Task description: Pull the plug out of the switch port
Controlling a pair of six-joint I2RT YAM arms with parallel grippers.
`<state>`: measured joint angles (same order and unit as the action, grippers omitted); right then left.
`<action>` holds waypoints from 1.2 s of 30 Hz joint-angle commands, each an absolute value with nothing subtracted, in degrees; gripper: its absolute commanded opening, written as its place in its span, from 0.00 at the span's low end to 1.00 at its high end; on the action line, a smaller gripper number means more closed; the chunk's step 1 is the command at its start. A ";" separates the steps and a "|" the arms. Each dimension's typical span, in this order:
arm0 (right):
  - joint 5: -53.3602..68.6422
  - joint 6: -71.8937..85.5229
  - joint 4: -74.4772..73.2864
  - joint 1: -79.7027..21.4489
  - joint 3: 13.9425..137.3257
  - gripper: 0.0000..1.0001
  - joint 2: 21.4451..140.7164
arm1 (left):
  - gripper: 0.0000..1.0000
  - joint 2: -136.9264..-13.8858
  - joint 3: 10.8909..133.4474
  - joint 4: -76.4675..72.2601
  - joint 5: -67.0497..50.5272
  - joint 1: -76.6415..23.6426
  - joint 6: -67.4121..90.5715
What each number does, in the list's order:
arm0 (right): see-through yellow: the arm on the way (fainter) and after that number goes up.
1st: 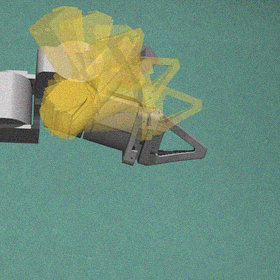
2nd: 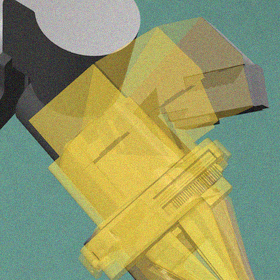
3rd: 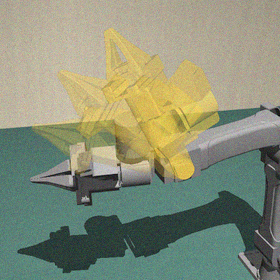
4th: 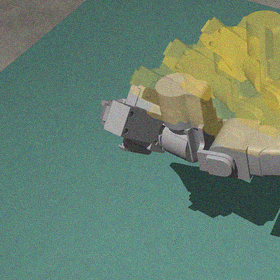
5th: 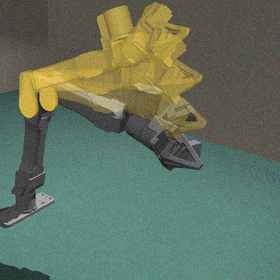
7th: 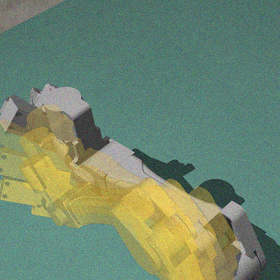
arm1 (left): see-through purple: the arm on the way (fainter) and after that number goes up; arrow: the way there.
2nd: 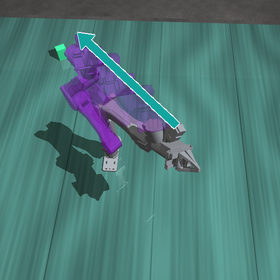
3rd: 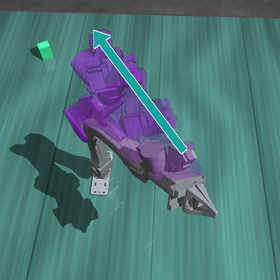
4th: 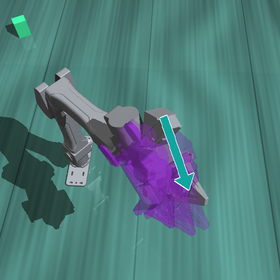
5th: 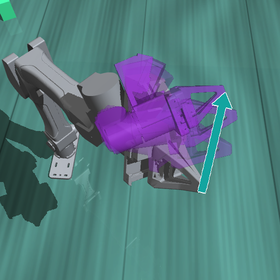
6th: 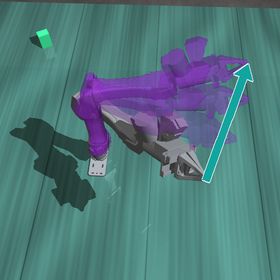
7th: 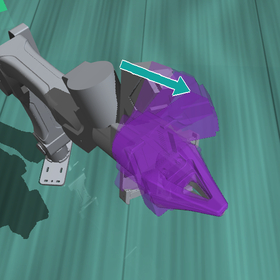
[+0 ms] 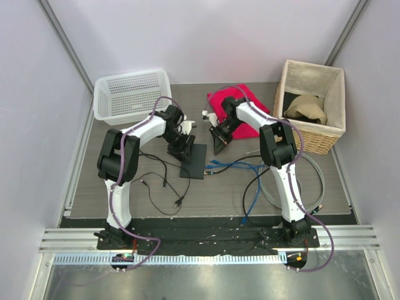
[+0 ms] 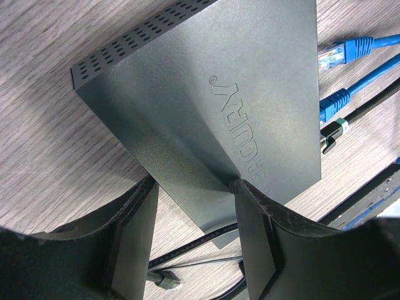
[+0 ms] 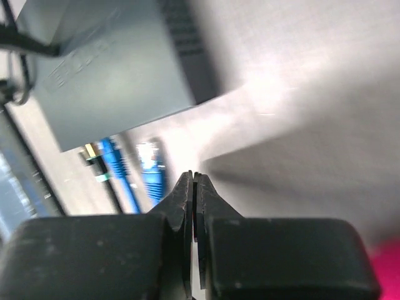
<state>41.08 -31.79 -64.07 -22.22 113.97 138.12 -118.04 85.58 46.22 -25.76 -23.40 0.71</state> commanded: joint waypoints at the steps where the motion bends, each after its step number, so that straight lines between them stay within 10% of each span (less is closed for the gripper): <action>1: 37.09 -31.91 -59.35 -19.87 119.97 0.08 133.62 | 0.56 -120.59 84.81 45.62 -21.71 -24.17 -1.41; 8: 35.51 -25.49 -52.91 -15.92 113.51 0.49 118.16 | 0.56 -120.94 85.25 45.44 -22.23 -24.26 -0.97; 23: 30.40 -36.31 -45.63 -3.78 67.97 0.54 85.18 | 0.56 -124.45 87.98 46.05 -24.61 -24.96 1.49; 36: 33.39 -28.13 -39.63 -6.50 70.21 0.54 91.31 | 0.56 -121.38 83.85 45.97 -18.02 -25.31 -2.46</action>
